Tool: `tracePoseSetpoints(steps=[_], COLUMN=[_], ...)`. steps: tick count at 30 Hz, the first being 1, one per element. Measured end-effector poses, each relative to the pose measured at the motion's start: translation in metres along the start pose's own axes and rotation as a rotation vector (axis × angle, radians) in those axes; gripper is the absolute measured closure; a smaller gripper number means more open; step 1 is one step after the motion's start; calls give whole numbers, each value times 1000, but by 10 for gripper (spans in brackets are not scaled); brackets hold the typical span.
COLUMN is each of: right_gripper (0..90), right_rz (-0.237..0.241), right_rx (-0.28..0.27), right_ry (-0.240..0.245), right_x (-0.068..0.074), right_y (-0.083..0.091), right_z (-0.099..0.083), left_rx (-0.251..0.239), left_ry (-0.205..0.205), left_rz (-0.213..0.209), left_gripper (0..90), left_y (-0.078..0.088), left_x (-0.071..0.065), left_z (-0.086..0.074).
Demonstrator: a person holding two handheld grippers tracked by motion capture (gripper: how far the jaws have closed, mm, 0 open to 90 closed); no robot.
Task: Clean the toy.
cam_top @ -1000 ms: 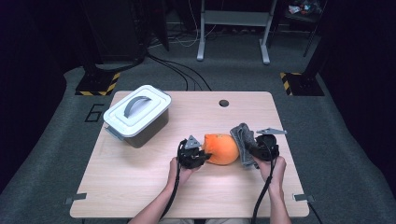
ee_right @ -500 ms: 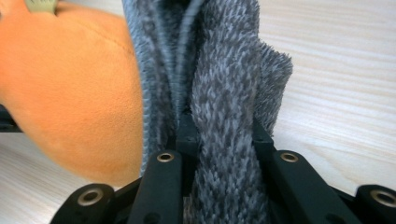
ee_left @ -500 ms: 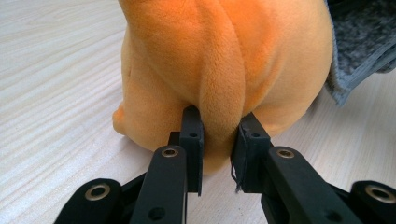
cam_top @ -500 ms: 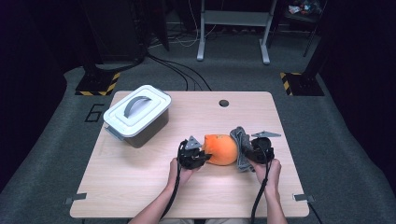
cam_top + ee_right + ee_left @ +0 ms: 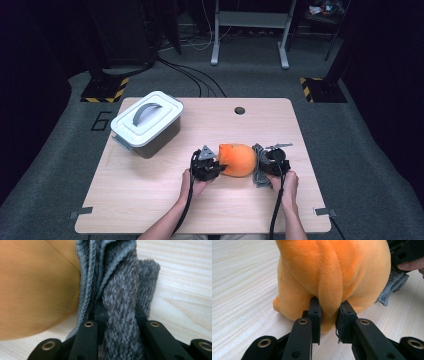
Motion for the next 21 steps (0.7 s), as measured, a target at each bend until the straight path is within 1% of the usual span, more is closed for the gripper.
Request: tracePoseSetpoints(steps=[2, 3, 4, 5, 6, 7, 8, 9, 11, 12, 14, 15, 17, 19, 21], right_gripper=[729, 729, 729, 729, 729, 729, 729, 729, 729, 729, 729, 729, 729, 731, 732], right_rz=[-19, -22, -16, -9, -8, 10, 30, 41, 59, 74, 82, 88, 94, 88, 78], right_rx=[-14, -36, -75, -109, -131, -154, -170, -184, -202, -204, -202, -197, -178, -165, -153], right_ry=[-14, -20, -31, -56, -79, -83, -102, -112, -98, -89, -68, -50, -31, 13, 17], right_x=[-3, -5, -8, -11, -12, -15, -15, -15, -11, -8, 0, 4, 11, 15, 18], right_y=[5, 9, 13, 19, 25, 31, 36, 41, 48, 50, 51, 50, 46, 40, 37], right_z=[2, 4, 6, 9, 11, 13, 15, 18, 23, 25, 28, 30, 30, 30, 28], left_rx=[3, -2, -1, -1, -2, -1, 0, 0, -3, -1, 0, 0, 1, 3, 3], left_ry=[-2, 3, 1, 2, 2, 2, 0, 0, 0, 1, 0, 0, -1, 0, -1], left_rz=[-1, -1, -1, -1, -2, -2, -2, -2, 2, -1, -1, 0, 1, 1, 0], left_gripper=[760, 760, 760, 760, 760, 760, 760, 760, 760, 760, 760, 760, 760, 761, 760], left_y=[0, 0, 0, 0, 0, 0, 0, 0, 0, 0, 0, 0, 0, 0, 0], left_x=[0, -1, -1, -1, -1, -1, -1, -1, -1, -1, -1, -1, -1, -1, -1], left_z=[0, 0, 0, 0, 0, 0, 0, 0, 0, 0, 0, 0, 0, 0, 0])
Point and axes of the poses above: each handheld gripper's, and its own axes: y roughly backward along the jaws, z roughly out of its top, x roughly to its left, the point moved 4 cm from there along -y, roughly forward along the jaws, and after that the axes turned 15 degrees about -x, right-handed, at the moved point
